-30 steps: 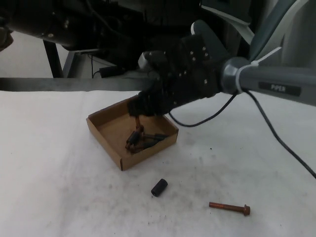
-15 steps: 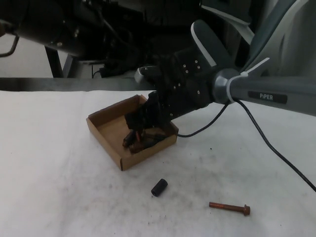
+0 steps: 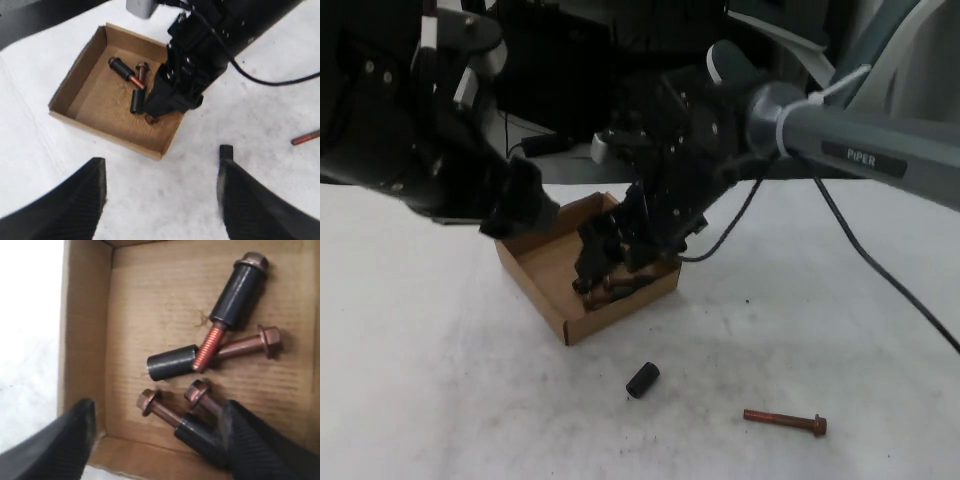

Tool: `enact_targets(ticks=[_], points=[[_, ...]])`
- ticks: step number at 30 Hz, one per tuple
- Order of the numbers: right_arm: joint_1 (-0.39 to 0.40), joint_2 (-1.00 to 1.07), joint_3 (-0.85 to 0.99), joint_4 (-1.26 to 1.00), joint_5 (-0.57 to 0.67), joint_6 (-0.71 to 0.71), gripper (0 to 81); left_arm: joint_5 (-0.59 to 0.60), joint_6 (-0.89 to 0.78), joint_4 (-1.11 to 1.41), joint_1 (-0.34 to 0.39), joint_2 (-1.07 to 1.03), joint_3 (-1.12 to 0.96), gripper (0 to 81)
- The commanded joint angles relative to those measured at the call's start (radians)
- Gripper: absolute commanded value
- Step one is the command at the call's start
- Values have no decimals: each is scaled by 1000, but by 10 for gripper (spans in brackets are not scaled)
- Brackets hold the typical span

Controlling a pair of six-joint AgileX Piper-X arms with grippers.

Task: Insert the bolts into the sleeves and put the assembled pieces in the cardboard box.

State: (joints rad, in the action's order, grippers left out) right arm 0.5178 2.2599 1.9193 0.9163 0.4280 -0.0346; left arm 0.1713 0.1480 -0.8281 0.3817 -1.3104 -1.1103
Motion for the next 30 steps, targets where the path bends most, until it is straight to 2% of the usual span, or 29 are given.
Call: enact_targets(ticks=[1,4,8,13,18,25,30], points=[[14,-20,83,52,4,16,652,-13,-14,-53,4,15,0,604],[25,-39,154,59,0,11,652,-13,-14,-107,4,15,0,604],[36,-83,211,151,-99,11,652,-13,-36,-142,13,15,5,604],[36,-144,213,415,-249,-20,652,-13,-78,-204,52,16,22,584],[40,-175,213,637,-365,-24,646,-22,-125,-216,123,14,48,578],[50,-216,187,637,-386,-65,635,24,-135,-209,189,14,120,579],[76,-256,68,637,-388,-80,635,10,-141,-178,190,14,183,579]])
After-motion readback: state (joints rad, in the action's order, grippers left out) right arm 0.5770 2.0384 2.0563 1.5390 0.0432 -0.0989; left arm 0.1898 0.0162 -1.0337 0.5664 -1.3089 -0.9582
